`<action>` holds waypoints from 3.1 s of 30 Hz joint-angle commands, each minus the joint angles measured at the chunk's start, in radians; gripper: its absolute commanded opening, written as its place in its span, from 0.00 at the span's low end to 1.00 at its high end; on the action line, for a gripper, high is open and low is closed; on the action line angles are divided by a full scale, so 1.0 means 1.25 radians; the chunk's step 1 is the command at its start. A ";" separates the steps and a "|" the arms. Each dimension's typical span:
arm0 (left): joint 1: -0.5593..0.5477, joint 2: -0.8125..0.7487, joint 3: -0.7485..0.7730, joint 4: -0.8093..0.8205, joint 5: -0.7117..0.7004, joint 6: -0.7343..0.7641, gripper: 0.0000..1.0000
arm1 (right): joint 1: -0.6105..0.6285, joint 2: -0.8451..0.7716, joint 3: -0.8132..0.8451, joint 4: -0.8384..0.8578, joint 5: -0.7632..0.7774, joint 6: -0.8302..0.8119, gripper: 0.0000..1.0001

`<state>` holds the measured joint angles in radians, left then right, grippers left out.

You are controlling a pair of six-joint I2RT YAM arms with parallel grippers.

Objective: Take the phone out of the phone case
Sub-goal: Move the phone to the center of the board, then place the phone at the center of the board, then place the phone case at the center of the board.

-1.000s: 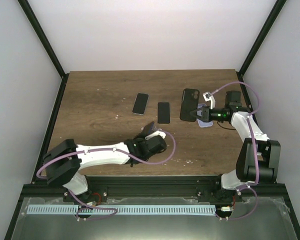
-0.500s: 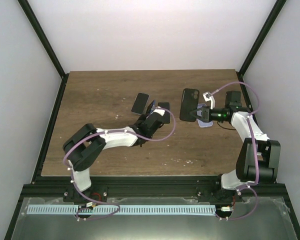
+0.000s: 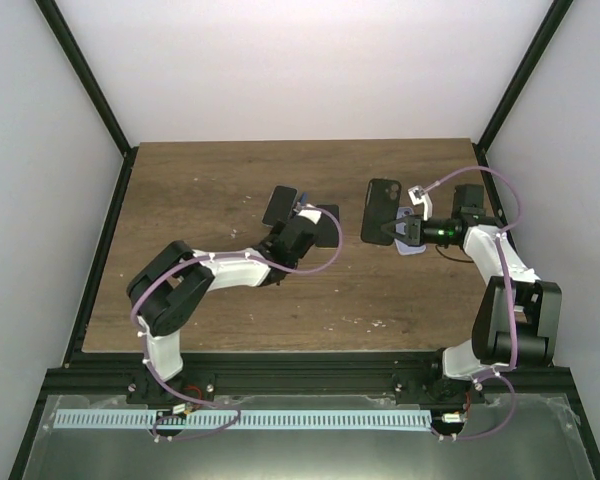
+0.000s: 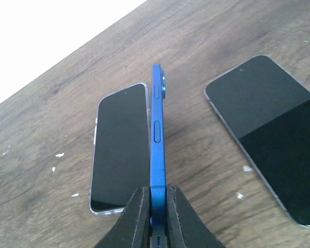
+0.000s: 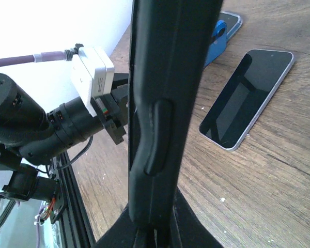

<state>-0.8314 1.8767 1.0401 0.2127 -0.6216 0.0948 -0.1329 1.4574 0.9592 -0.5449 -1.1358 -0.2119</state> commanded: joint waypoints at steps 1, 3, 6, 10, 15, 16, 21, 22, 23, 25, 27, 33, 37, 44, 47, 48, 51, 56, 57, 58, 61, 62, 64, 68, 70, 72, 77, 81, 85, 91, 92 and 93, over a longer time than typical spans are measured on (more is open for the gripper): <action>0.048 -0.058 -0.026 0.042 -0.023 0.002 0.00 | -0.014 -0.018 -0.002 0.004 -0.032 -0.003 0.05; 0.056 -0.071 -0.036 0.043 -0.023 -0.002 0.00 | -0.018 -0.023 -0.003 0.004 -0.034 -0.005 0.05; 0.055 -0.080 -0.046 0.043 0.018 0.005 0.00 | -0.029 -0.026 -0.005 0.002 -0.041 -0.008 0.05; 0.037 -0.066 -0.045 0.025 0.045 0.025 0.00 | -0.035 -0.016 -0.001 -0.002 -0.056 -0.009 0.06; -0.014 -0.022 -0.018 -0.002 0.036 0.088 0.00 | -0.035 0.007 0.005 -0.014 -0.072 -0.017 0.06; -0.027 -0.006 -0.006 -0.006 0.005 0.104 0.00 | -0.035 0.010 0.006 -0.014 -0.074 -0.017 0.06; -0.059 0.065 0.050 -0.061 -0.082 0.130 0.00 | -0.035 0.009 0.007 -0.021 -0.074 -0.022 0.06; -0.062 0.072 0.059 -0.083 -0.099 0.125 0.00 | -0.036 0.007 0.006 -0.021 -0.073 -0.023 0.06; -0.064 0.079 0.067 -0.097 -0.110 0.119 0.00 | -0.037 0.005 0.005 -0.020 -0.073 -0.021 0.06; -0.066 0.085 0.073 -0.113 -0.128 0.105 0.00 | -0.038 0.001 0.003 -0.017 -0.073 -0.021 0.06; -0.065 0.088 0.073 -0.122 -0.154 0.091 0.00 | -0.038 0.004 0.003 -0.016 -0.075 -0.020 0.06; -0.067 0.111 0.077 -0.158 -0.218 0.065 0.00 | -0.041 0.008 0.005 -0.021 -0.074 -0.022 0.06; -0.069 0.135 0.078 -0.151 -0.195 0.067 0.00 | -0.046 0.007 0.004 -0.022 -0.075 -0.022 0.06; -0.089 0.180 0.121 -0.164 -0.175 0.074 0.04 | -0.047 0.018 0.006 -0.021 -0.074 -0.023 0.07; -0.090 0.192 0.140 -0.179 -0.180 0.062 0.18 | -0.048 0.018 0.005 -0.021 -0.072 -0.024 0.07; -0.091 0.192 0.142 -0.180 -0.181 0.059 0.22 | -0.048 0.019 0.006 -0.020 -0.072 -0.023 0.07; -0.091 0.182 0.145 -0.183 -0.185 0.048 0.30 | -0.048 0.022 0.006 -0.020 -0.073 -0.023 0.07; -0.091 0.128 0.142 -0.208 -0.172 0.010 0.40 | -0.049 0.024 0.006 -0.018 -0.062 -0.025 0.07; -0.091 0.108 0.139 -0.220 -0.157 -0.003 0.42 | -0.049 0.023 0.006 -0.017 -0.056 -0.026 0.07; -0.092 0.087 0.133 -0.229 -0.136 -0.016 0.44 | -0.050 0.023 0.007 -0.018 -0.050 -0.028 0.07; -0.093 -0.006 0.100 -0.252 -0.080 -0.074 0.48 | -0.054 0.024 0.014 -0.029 -0.023 -0.043 0.07; -0.094 -0.040 0.086 -0.262 -0.056 -0.098 0.49 | -0.055 0.025 0.023 -0.042 -0.007 -0.055 0.07; -0.102 -0.110 0.054 -0.283 -0.013 -0.142 0.50 | -0.057 0.031 0.059 -0.099 0.025 -0.110 0.07; -0.127 -0.264 -0.045 -0.286 0.104 -0.192 0.51 | -0.057 0.027 0.143 -0.214 0.153 -0.242 0.07; -0.133 -0.338 -0.100 -0.284 0.159 -0.214 0.52 | -0.057 0.034 0.174 -0.277 0.226 -0.302 0.07; -0.135 -0.413 -0.151 -0.276 0.190 -0.245 0.52 | -0.058 0.049 0.191 -0.358 0.293 -0.361 0.07; -0.135 -0.546 -0.259 -0.224 0.211 -0.292 0.52 | -0.058 0.111 0.149 -0.480 0.386 -0.437 0.06; -0.135 -0.596 -0.294 -0.210 0.224 -0.303 0.52 | -0.066 0.159 0.082 -0.501 0.454 -0.437 0.06; -0.135 -0.610 -0.309 -0.214 0.229 -0.300 0.52 | -0.103 0.193 0.079 -0.540 0.470 -0.439 0.07; -0.135 -0.615 -0.318 -0.214 0.230 -0.304 0.52 | -0.196 0.270 0.081 -0.575 0.449 -0.424 0.12; -0.135 -0.617 -0.320 -0.214 0.228 -0.309 0.52 | -0.213 0.286 0.081 -0.583 0.436 -0.425 0.12; -0.135 -0.619 -0.322 -0.214 0.227 -0.311 0.52 | -0.222 0.298 0.079 -0.591 0.426 -0.426 0.12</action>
<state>-1.0016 1.1244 0.6514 -0.0822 -0.3462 -0.2691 -0.3496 1.7714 1.0428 -1.2205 -0.5697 -0.7326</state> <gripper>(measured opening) 0.517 0.117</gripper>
